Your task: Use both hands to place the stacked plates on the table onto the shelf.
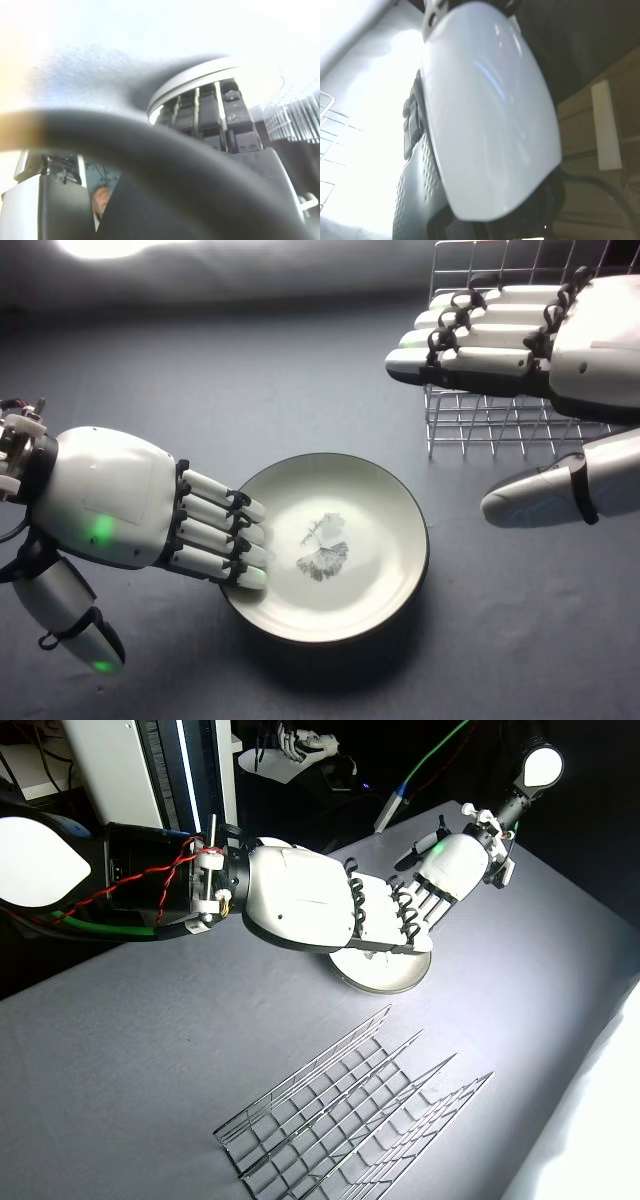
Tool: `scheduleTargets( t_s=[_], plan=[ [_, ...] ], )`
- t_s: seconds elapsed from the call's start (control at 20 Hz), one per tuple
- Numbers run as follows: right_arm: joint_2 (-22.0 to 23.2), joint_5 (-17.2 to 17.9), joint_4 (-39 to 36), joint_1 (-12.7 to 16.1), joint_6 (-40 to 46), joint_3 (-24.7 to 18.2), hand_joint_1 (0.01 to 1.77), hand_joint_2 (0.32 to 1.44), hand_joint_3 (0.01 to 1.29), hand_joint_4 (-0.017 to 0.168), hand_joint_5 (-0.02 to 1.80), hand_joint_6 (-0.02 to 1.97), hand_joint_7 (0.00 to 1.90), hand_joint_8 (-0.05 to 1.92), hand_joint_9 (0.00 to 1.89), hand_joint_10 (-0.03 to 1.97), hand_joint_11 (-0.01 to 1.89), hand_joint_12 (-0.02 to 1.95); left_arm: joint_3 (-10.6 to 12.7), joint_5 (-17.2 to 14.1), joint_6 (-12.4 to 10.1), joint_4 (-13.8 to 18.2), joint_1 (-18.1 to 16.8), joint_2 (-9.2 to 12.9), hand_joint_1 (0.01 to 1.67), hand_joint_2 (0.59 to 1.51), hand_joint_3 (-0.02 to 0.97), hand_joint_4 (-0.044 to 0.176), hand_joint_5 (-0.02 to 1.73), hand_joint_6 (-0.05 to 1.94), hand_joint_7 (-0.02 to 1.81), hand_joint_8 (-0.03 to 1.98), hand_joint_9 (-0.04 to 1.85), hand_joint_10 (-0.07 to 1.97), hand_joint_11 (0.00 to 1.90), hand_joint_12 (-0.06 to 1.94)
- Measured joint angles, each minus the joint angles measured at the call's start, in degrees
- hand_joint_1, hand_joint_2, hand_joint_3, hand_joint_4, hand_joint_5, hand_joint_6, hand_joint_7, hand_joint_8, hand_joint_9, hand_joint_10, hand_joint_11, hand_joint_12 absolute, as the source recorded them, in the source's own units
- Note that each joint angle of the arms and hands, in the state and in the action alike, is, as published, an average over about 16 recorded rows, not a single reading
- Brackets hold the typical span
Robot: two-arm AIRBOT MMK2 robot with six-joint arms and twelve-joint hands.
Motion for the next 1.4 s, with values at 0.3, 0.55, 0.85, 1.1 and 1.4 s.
scheduleTargets(
  t_s=[0.3,0.55,0.85,1.1,1.4],
  plan=[
    [0.2,1.2,-0.1,-0.7,-0.2,0.0,0.02,1.15,0.04,-0.002,0.02,0.01,0.02,0.03,0.02,0.01,0.02,0.0,0.2,0.3,0.0,-0.1,1.2,-0.5,0.02,1.121,0.037,-0.009,-0.01,-0.02,0.0,0.0,0.01,0.01,0.01,-0.01],
    [0.5,2.5,-0.4,-1.1,-0.3,0.0,0.03,1.17,0.04,-0.002,0.02,0.01,0.02,0.03,0.02,0.01,0.02,0.0,0.4,0.7,0.0,-0.6,1.7,-1.9,0.02,1.128,0.033,-0.009,-0.01,-0.03,-0.01,-0.01,0.01,0.01,0.02,-0.01],
    [1.1,4.2,-3.3,-1.9,-0.3,0.0,0.18,1.17,0.03,-0.001,0.02,0.01,0.02,0.03,0.02,0.01,0.02,0.0,0.9,1.1,0.1,-1.3,1.4,-4.8,0.02,1.129,0.029,-0.009,-0.01,-0.03,-0.01,-0.01,0.0,0.0,0.01,-0.01],
    [1.8,5.3,-6.7,-3.1,0.0,0.0,0.47,1.12,0.03,0.001,0.01,0.01,0.02,0.03,0.02,0.01,0.02,0.0,1.6,1.5,0.1,-1.7,0.8,-7.2,0.02,1.13,0.029,-0.009,-0.01,-0.03,-0.01,-0.02,0.0,0.0,0.01,-0.01],
    [2.5,5.9,-10.8,-5.0,0.6,0.0,0.87,1.05,0.02,0.004,0.01,0.01,0.01,0.03,0.02,0.01,0.02,0.0,2.4,1.8,0.1,-1.7,0.0,-9.1,0.01,1.13,0.029,-0.009,-0.01,-0.03,-0.01,-0.02,0.01,0.0,0.01,-0.01]
  ],
)
